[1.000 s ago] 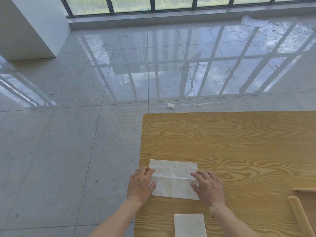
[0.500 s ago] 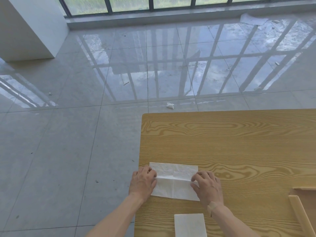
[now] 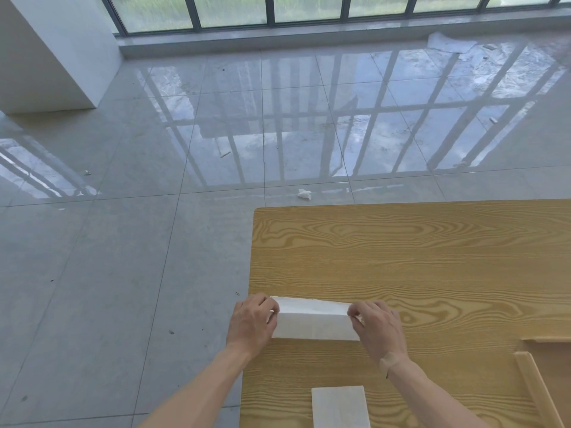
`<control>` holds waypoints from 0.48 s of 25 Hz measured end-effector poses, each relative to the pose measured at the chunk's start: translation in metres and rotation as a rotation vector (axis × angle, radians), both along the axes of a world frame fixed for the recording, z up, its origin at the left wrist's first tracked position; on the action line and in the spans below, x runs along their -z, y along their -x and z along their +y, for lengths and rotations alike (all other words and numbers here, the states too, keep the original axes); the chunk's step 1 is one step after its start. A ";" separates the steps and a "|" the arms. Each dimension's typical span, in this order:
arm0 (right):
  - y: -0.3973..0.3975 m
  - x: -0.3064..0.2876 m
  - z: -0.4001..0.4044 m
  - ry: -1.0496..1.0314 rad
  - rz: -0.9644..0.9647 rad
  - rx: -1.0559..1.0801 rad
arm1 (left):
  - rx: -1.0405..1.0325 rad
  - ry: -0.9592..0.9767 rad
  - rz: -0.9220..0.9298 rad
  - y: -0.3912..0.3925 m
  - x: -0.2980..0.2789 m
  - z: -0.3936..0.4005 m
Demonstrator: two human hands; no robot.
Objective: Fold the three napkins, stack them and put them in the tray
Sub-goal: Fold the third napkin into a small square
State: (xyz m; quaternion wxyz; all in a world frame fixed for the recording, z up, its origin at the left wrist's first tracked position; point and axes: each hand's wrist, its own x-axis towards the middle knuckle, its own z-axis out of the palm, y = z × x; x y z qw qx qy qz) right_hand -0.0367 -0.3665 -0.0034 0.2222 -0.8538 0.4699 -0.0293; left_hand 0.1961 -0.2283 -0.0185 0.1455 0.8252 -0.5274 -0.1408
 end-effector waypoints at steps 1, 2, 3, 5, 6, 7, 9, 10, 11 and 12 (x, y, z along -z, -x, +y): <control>-0.001 -0.004 -0.001 0.026 -0.022 0.010 | -0.003 0.026 -0.008 -0.001 -0.002 -0.002; -0.002 -0.007 -0.002 0.055 -0.039 0.015 | -0.009 0.053 -0.012 -0.002 -0.005 -0.003; -0.002 -0.009 -0.002 0.084 -0.053 0.014 | -0.018 0.081 -0.010 -0.003 -0.007 -0.004; 0.000 -0.011 0.000 0.128 -0.071 -0.002 | -0.030 0.118 -0.010 -0.004 -0.010 -0.002; 0.002 -0.009 0.003 0.138 -0.076 -0.010 | -0.027 0.121 -0.012 -0.003 -0.010 0.000; 0.005 -0.008 0.007 0.143 -0.077 -0.016 | -0.017 0.119 -0.014 -0.001 -0.009 0.004; 0.012 -0.002 0.017 0.139 -0.068 -0.022 | 0.005 0.097 -0.009 0.004 -0.004 0.014; 0.014 0.001 0.023 0.130 -0.060 -0.022 | 0.012 0.081 -0.004 0.008 -0.001 0.020; 0.017 0.004 0.027 0.119 -0.049 -0.023 | 0.017 0.065 0.001 0.011 0.001 0.026; 0.019 0.006 0.031 0.106 -0.035 -0.022 | 0.019 0.049 0.006 0.014 0.004 0.031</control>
